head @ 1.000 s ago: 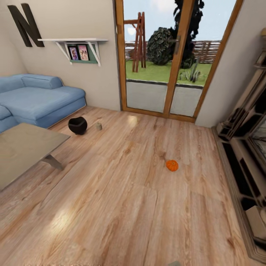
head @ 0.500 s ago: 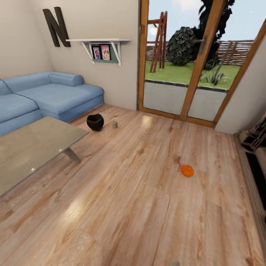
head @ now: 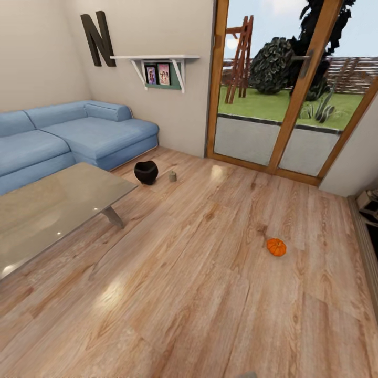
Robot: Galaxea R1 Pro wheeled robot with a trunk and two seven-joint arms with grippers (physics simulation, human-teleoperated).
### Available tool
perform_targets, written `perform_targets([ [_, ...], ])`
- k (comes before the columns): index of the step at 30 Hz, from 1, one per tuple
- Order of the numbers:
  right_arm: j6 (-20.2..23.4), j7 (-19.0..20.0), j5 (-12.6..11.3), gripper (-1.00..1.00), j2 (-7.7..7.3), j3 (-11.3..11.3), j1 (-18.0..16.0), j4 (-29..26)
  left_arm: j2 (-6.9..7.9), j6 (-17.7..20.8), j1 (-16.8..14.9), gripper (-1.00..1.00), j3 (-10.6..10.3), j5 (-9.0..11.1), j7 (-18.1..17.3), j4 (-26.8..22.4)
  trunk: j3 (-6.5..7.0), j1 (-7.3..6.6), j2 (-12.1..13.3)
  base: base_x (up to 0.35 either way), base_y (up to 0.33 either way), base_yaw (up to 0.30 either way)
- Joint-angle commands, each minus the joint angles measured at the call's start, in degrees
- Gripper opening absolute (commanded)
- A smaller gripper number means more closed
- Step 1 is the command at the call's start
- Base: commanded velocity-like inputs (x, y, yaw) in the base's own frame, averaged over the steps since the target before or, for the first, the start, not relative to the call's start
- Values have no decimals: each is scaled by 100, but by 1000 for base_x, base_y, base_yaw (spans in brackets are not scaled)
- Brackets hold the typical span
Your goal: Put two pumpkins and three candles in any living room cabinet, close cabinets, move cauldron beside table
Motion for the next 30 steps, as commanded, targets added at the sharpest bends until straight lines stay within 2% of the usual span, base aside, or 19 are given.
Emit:
perform_targets([
  [1,10,0,-4,100,-10,1,0,0,0,-1,0,100,0,0,-1,0,0,0,0,0,0,0],
  [7,57,3,-5,100,-4,6,1,2,-69,0,0,100,6,-1,-3,-4,0,0,0,0,0,0],
  [14,28,9,-12,100,-15,9,0,1,-39,7,8,100,9,-1,8,1,0,0,0,0,0,0],
  [20,28,10,-19,100,-17,9,-1,9,-93,61,14,100,9,-4,-18,2,0,0,0,31,0,0],
  [23,34,10,-19,100,-4,9,0,44,-15,154,17,100,2,-14,-29,7,0,0,0,266,0,0],
  [24,33,10,-13,100,8,9,0,70,69,187,17,100,1,-16,-36,8,0,0,0,319,0,0],
  [30,21,14,-4,100,-3,9,1,87,185,202,59,100,0,-17,-36,11,0,0,0,332,0,0],
])
